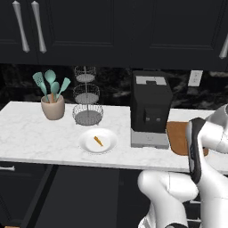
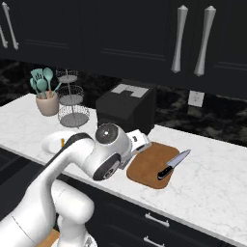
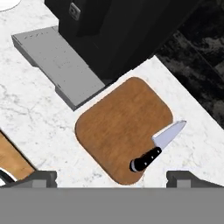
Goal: Pick up the knife from the drawer and place it on the cutting board. Then place the meat from the plate to the cutting board.
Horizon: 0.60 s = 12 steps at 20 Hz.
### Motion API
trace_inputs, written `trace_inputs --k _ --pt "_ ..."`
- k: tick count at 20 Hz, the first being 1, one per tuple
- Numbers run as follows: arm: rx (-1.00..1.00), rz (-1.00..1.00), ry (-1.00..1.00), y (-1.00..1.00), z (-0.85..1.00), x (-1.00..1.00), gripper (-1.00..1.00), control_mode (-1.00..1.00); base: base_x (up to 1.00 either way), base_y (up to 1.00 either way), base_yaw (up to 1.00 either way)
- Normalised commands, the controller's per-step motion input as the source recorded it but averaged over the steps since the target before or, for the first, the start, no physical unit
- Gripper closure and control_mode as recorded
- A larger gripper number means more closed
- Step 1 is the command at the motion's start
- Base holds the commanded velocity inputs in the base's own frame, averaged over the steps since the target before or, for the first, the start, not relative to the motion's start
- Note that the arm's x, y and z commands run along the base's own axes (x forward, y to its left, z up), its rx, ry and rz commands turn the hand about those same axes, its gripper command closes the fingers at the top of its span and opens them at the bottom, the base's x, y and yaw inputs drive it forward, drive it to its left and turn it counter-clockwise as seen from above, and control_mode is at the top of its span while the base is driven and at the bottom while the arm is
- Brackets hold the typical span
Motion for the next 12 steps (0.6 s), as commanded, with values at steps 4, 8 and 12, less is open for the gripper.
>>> trace_inputs --k 4,8,12 --pt "0.01 0.0 0.03 0.67 0.0 -0.17 -1.0 -1.0 0.0 0.0 0.0" --pt "0.07 -0.01 0.0 0.67 0.01 -0.3 -1.0 -1.0 0.0 0.0 0.0" --pt "0.12 -0.05 0.0 0.62 0.11 -0.29 -1.0 -1.0 0.0 0.0 0.0"
